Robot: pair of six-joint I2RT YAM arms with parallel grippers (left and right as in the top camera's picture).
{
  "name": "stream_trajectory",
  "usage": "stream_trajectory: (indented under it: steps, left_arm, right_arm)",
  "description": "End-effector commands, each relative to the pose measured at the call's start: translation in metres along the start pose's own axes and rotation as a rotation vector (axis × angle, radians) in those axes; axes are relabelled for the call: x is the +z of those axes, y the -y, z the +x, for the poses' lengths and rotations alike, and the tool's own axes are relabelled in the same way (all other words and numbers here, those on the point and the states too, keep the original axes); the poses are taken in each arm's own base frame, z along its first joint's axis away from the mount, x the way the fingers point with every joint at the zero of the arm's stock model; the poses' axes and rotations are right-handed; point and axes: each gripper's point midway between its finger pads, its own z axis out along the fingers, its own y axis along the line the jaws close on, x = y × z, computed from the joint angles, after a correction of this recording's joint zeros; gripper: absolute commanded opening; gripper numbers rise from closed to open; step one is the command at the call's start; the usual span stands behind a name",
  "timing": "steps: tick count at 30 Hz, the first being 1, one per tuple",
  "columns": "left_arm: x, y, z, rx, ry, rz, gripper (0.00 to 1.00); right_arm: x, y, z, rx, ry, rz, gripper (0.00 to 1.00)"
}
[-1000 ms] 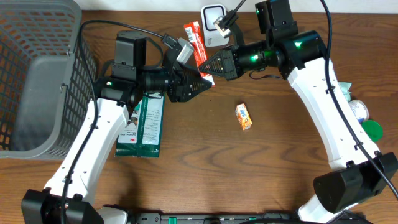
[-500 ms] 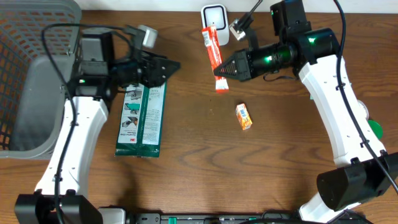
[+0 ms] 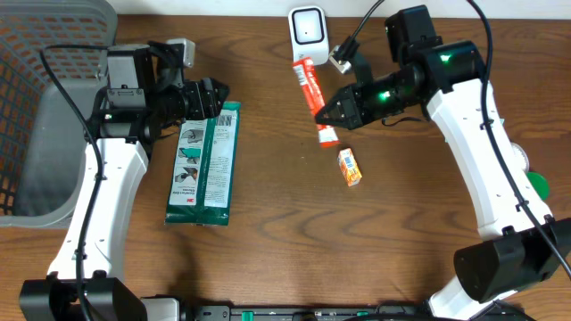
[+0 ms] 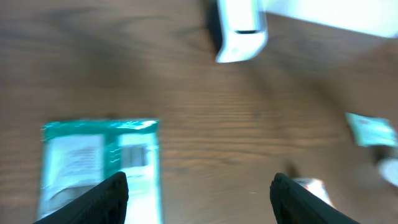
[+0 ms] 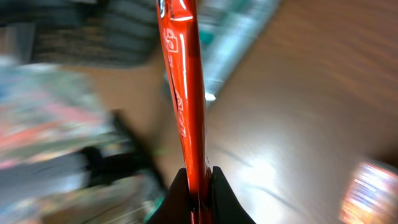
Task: Scan the item barcode
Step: 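Raise the red stick with the right gripper up against the scanner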
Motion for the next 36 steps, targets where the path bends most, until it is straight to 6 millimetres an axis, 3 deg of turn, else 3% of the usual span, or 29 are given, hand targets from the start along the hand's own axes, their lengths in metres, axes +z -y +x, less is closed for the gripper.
stream_trajectory:
  steps: [1, 2, 8, 10, 17, 24, 27, 32, 36]
  left_arm:
    - [-0.01, -0.044, -0.002, -0.015, 0.012, -0.265, 0.73]
    - [-0.011, -0.049, 0.002, -0.02, 0.0, -0.292, 0.81]
    - [-0.012, -0.053, 0.008, -0.028, -0.023, -0.316, 0.82]
    - [-0.012, -0.053, 0.008, -0.028, -0.023, -0.316, 0.82]
    - [-0.012, -0.053, 0.008, -0.028, -0.023, -0.316, 0.82]
    - [-0.012, -0.053, 0.008, -0.028, -0.023, -0.316, 0.82]
    - [-0.012, -0.053, 0.008, -0.028, -0.023, -0.316, 0.82]
    - [-0.012, -0.053, 0.008, -0.028, -0.023, -0.316, 0.83]
    - [-0.012, -0.053, 0.008, -0.028, -0.023, -0.316, 0.83]
  right_arm:
    - [-0.004, 0.053, 0.001, 0.044, -0.007, 0.393, 0.01]
    - [-0.007, 0.057, -0.001, 0.032, -0.001, 0.438, 0.01]
    - [-0.045, 0.074, -0.024, -0.083, 0.068, 0.824, 0.01]
    - [-0.056, 0.068, -0.04, -0.164, 0.108, 0.916, 0.01]
    - [-0.067, 0.035, -0.099, -0.603, 0.184, 1.133, 0.01]
    - [-0.061, 0.027, -0.13, -0.954, 0.09, 1.215, 0.01]
    - [-0.063, 0.031, -0.144, -0.969, 0.109, 1.279, 0.01]
    - [-0.053, 0.051, -0.166, -0.974, 0.131, 1.335, 0.01]
    - [-0.033, 0.081, -0.178, -1.027, 0.051, 1.378, 0.01]
